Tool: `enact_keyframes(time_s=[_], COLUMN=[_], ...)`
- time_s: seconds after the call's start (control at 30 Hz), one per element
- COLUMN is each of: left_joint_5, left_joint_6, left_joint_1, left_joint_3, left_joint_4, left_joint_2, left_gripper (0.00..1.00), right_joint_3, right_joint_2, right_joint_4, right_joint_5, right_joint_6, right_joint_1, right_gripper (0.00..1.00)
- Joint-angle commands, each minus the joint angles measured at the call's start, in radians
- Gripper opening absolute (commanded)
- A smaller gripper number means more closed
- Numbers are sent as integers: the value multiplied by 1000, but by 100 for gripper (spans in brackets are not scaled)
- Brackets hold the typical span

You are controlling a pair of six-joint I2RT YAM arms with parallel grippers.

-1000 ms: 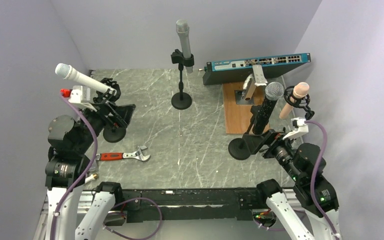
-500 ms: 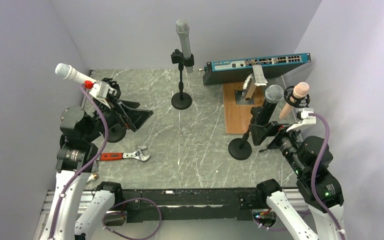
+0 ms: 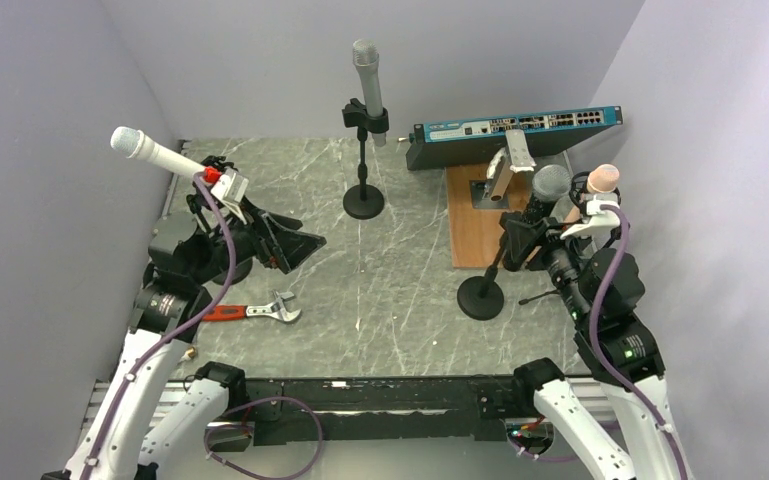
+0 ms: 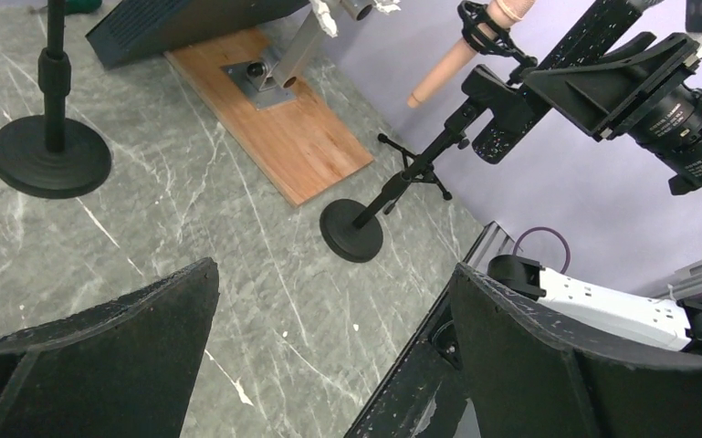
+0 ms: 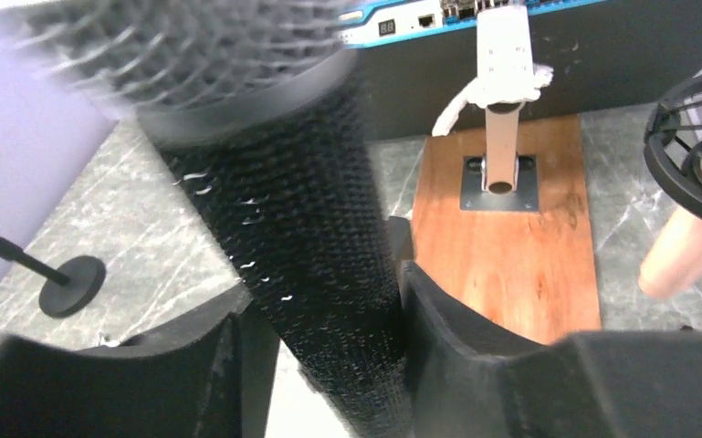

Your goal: Remove the microphone from the stand

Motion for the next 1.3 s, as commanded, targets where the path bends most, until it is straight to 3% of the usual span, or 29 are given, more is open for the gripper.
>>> enact_keyframes(time_s=[0.0,0.1,0.17,0.3,0.43,0.6,0.83,0.93,1.07,1.13,1.27], left_joint_5=[-24,-35,-43,-65,-66,30,155,173,239,253,201], left_joint_6=[1,37,64,113,150,145,124,114,93,110,196], left_joint_1=[-11,-12,-13,-13,-13,-12,-14,-21,-71,-115,-199], left_joint_3=[2,14,28,56,70,22,-30,-52,-95,-102,-99], left_joint_4=[13,-31,-67,-128,-170,-94,30,75,195,218,210], left_joint_2=[6,-1,-11,-32,-51,-105,-98,-75,-32,-1,27], left_gripper=[99,99,99,99,99,99,99,99,99,99,99], right_joint_3=[-28,-15,-7,3,37,77,186,193,173,158,144], right_joint_2=[37,63,97,207,338,489,680,720,726,712,673], right_joint_4=[168,223,282,420,546,736,779,834,781,744,671], right_joint_5=[-131,-271,-453,-803,-976,-1121,-1206,-1246,-1238,-1202,-1029], right_joint_6=[-88,-126,-137,-120,-71,-15,-83,-69,-126,-158,-158], right_joint_1=[-1,-1,-1,0,17,93,299,324,327,327,327], right_gripper=[33,8,2,2,0,0,0,0,0,6,47])
